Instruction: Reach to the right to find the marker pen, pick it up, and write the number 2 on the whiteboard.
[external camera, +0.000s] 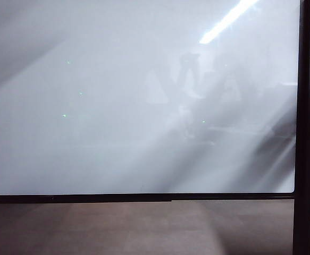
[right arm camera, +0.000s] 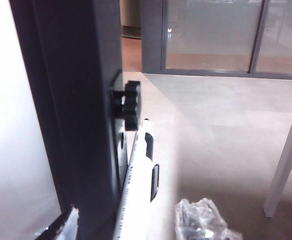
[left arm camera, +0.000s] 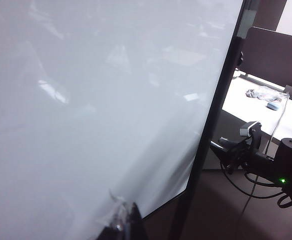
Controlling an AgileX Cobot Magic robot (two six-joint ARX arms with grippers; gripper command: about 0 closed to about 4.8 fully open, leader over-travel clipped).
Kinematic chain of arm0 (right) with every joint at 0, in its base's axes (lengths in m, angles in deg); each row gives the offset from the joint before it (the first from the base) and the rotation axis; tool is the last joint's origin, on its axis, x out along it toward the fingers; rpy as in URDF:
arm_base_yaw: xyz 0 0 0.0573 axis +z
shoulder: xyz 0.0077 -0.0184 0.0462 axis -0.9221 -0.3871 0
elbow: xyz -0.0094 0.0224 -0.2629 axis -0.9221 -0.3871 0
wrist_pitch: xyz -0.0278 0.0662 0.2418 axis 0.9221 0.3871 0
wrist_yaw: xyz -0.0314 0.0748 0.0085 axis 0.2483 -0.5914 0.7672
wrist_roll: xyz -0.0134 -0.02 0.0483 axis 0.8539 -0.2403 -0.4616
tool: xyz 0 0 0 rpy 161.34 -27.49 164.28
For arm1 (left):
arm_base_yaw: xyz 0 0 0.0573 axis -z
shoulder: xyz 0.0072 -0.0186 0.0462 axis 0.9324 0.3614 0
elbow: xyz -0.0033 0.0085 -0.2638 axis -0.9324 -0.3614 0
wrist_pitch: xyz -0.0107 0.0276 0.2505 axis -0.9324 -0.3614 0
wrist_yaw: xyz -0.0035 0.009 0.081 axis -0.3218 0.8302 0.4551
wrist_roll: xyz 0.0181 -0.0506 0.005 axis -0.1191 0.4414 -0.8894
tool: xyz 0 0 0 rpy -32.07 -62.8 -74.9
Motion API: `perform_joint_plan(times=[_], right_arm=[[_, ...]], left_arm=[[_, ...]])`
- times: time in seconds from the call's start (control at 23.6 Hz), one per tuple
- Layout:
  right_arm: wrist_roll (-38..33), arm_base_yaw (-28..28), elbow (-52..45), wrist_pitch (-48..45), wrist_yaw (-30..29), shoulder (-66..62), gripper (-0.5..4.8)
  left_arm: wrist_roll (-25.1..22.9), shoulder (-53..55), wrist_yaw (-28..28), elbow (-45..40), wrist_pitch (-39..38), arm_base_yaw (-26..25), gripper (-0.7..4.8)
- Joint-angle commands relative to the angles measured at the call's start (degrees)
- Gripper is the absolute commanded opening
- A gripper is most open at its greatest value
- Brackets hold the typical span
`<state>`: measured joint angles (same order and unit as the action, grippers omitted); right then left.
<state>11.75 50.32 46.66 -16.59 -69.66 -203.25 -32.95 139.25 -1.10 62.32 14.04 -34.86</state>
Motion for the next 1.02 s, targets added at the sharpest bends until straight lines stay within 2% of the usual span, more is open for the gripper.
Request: perform_joint_plan(times=[0.04,0.34,0.55,1.02], right_arm=[[-0.2,0.0,0.2,-0.4,-0.2,0.2,2.02],[-0.2,0.0,0.2,0.8,0.1,0.2,1.97],[-0.2,0.0,0.2,1.1,0.1,0.2,1.48],[-0.2,0.3,0.2,0.7,0.7,0.2,1.47]], left_arm=[[-0.2,-0.1,-0.1,0.3,0.7,-0.1,-0.05],[-0.2,-0.1,-0.2,0.3,0.5,-0.1,-0.05],[-0.2,-0.1,-0.2,0.3,0.5,-0.1,-0.05],[-0.2,-0.1,-0.2,0.3,0.5,-0.1,-0.05]])
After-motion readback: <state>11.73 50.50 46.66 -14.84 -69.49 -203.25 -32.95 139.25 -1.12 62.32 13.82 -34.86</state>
